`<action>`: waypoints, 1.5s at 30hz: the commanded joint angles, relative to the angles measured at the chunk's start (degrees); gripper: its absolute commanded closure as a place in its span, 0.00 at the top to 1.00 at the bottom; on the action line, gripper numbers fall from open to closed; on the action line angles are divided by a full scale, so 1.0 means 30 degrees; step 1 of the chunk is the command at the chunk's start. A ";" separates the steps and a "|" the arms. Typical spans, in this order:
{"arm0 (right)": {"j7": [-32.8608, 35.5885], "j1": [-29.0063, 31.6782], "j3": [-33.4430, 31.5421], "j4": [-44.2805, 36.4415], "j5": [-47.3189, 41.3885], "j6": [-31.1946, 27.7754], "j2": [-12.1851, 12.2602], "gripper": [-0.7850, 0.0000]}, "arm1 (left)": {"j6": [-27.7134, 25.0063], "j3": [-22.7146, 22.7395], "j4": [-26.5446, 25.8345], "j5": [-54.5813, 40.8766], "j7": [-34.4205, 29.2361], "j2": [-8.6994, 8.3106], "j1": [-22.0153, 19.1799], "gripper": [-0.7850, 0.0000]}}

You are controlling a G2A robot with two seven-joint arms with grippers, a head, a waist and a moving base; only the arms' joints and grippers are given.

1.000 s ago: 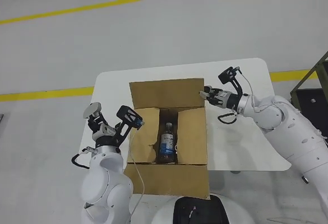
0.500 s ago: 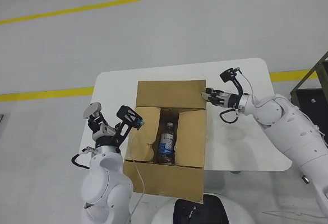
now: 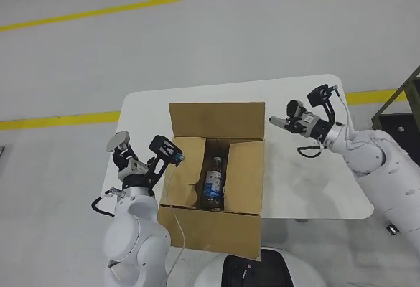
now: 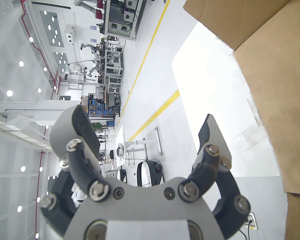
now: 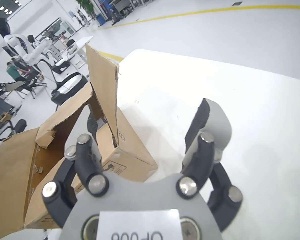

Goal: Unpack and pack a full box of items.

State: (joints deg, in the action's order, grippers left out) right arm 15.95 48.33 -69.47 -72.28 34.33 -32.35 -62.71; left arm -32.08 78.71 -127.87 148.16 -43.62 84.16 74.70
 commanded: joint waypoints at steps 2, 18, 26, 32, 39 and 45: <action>-0.0916 0.2501 -0.1418 -0.3019 0.1935 0.1219 0.0380 0.93 | 0.0000 0.0000 0.0000 0.0000 0.0000 0.0000 0.0000 1.00; -0.3729 0.8563 -0.4594 -0.7634 0.3155 0.3101 0.0840 0.00 | 0.0000 0.0000 0.0000 0.0000 0.0000 0.0000 0.0000 1.00; -0.4146 0.9011 -0.3868 -0.7189 0.5064 0.3541 0.0764 0.00 | 0.0000 0.0000 0.0000 0.0000 0.0000 0.0000 0.0000 1.00; -0.5298 0.9262 -0.2323 -0.5588 0.5307 0.2496 0.0497 0.00 | 0.0000 0.0000 0.0000 0.0000 0.0000 0.0000 0.0000 1.00; -0.5663 0.6996 0.0175 -0.3022 0.5395 0.2148 -0.0122 0.00 | 0.0000 0.0000 0.0000 0.0000 0.0000 0.0000 0.0000 1.00; -0.5566 0.4610 0.2124 -0.1177 0.5597 0.1954 -0.0749 0.00 | 0.0000 0.0000 0.0000 0.0000 0.0000 0.0000 0.0000 1.00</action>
State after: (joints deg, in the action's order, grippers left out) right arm -0.99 63.17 -63.79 -76.55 50.87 -26.38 -64.76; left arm -32.08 78.71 -127.87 148.16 -43.62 84.16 74.70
